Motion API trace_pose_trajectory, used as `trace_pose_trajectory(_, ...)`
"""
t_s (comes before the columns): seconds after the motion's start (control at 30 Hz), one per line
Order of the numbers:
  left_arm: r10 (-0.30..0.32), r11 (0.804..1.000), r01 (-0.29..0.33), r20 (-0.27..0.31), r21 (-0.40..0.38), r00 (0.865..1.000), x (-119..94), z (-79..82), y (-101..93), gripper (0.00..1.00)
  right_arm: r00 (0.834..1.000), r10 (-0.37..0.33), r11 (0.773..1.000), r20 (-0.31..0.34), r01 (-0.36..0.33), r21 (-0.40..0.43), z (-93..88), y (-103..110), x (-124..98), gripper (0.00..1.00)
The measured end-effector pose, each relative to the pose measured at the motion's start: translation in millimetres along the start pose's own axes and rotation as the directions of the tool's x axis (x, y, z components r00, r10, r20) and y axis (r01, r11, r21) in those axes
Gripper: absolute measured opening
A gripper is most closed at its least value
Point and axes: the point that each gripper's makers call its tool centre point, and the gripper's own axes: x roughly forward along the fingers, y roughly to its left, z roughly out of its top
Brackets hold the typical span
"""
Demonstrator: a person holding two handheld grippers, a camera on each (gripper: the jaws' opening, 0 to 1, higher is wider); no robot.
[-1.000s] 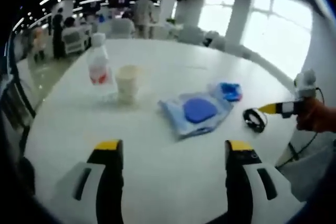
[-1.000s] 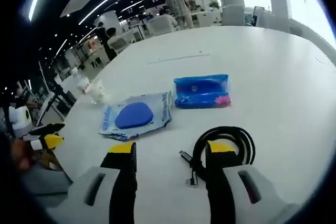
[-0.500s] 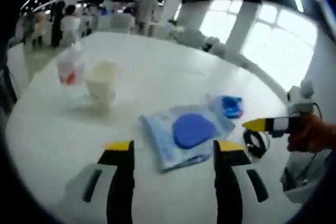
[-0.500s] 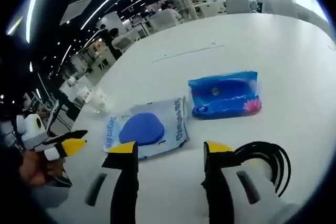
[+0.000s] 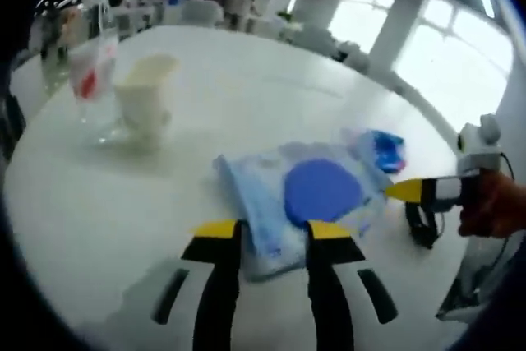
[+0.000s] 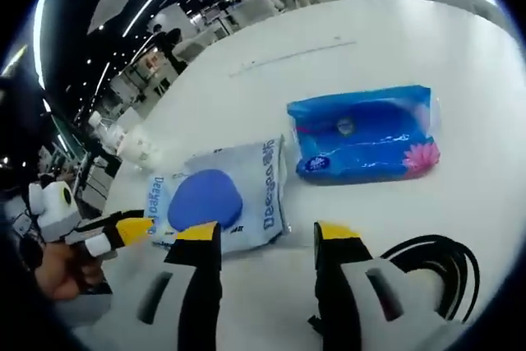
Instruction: Arrange the tabletop items into an orderly group along one side of the table until the central work area is clear of visible clutter.
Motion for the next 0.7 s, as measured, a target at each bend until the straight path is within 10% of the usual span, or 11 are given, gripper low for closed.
trace_pose_trajectory(0.2,0.007,0.992,-0.02,-0.104,-0.121,0.995,2.9,-19.4,-0.5,0.19,1.0,0.014,1.0,-0.026,-0.014,0.003,-3.1,2.9,10.0,0.18)
trace_pose_trajectory(0.33,0.067,0.996,-0.07,-0.054,-0.061,0.996,6.5,-10.3,10.6,0.08,1.0,0.0,1.0,0.01,0.0,0.012,2.7,1.9,11.2,0.01)
trace_pose_trajectory(0.7,0.104,0.993,-0.105,-0.023,-0.056,0.994,6.1,12.0,29.5,0.02,0.997,0.069,0.998,0.031,-0.068,-0.008,9.6,25.8,10.9,0.01)
